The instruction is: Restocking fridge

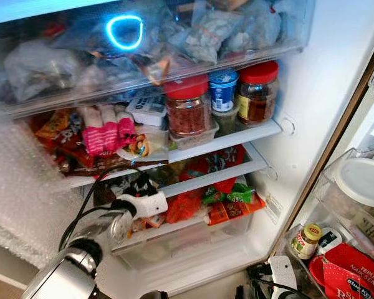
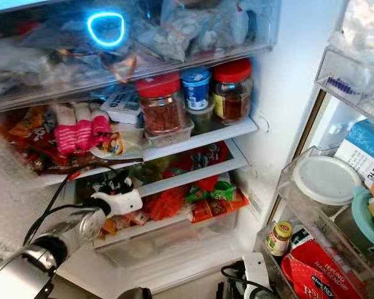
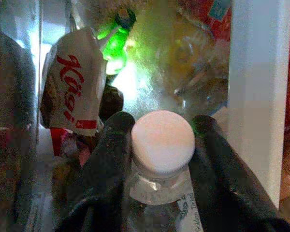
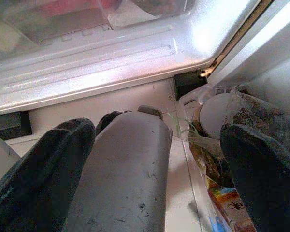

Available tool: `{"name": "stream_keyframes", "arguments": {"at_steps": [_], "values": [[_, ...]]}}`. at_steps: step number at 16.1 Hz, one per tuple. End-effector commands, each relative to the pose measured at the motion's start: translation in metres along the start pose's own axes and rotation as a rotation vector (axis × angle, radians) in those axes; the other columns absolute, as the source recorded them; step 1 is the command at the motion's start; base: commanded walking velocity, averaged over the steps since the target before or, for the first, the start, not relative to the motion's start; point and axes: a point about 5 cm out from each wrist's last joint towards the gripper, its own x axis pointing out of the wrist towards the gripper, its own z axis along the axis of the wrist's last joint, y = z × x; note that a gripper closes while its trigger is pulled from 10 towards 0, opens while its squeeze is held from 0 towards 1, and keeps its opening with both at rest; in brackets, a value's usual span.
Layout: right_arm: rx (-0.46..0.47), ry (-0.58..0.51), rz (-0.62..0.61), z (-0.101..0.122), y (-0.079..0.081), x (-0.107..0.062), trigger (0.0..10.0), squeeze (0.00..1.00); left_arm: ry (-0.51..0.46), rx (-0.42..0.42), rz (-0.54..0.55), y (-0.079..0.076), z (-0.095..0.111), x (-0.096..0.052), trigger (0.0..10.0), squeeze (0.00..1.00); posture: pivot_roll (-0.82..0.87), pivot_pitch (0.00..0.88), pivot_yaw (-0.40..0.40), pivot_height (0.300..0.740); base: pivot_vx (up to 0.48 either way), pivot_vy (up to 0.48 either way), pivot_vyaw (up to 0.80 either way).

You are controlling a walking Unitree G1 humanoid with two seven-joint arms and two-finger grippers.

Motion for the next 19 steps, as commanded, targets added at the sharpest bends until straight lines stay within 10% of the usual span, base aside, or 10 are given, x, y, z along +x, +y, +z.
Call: {"name": "stream_keyframes", "arguments": {"at_steps": [1, 9, 17, 18, 19], "values": [[0.024, 0.066, -0.010, -0.018, -0.001, -0.003, 10.0, 0.00, 0.083, -0.014, -0.072, -0.015, -0.014, -0.009, 10.0, 0.94, -0.15, 0.104, 0.086, 0.634, 0.000, 0.000, 0.00], [0.029, 0.059, -0.014, -0.015, -0.002, -0.002, 10.0, 0.00, 0.072, -0.028, -0.003, 0.000, -0.011, -0.002, 10.0, 1.00, -0.16, 0.106, 0.080, 0.634, 0.000, 0.000, 0.00], [0.021, 0.058, -0.020, -0.012, -0.003, -0.002, 10.0, 0.00, -0.121, -0.229, -0.102, 0.007, 0.010, 0.001, 10.0, 1.00, -0.15, 0.092, 0.075, 0.634, 0.000, 0.000, 0.00], [0.020, 0.058, -0.020, -0.012, -0.003, -0.002, 10.0, 0.00, -0.178, -0.263, -0.118, 0.008, 0.016, 0.001, 10.0, 0.00, -0.15, 0.090, 0.074, 0.634, 0.000, 0.000, 0.00], [0.018, 0.059, -0.019, -0.012, -0.003, -0.002, 10.0, 0.00, -0.199, -0.273, -0.143, 0.007, 0.019, 0.000, 10.0, 0.00, -0.14, 0.087, 0.071, 0.634, 0.000, 0.000, 0.00]]}}
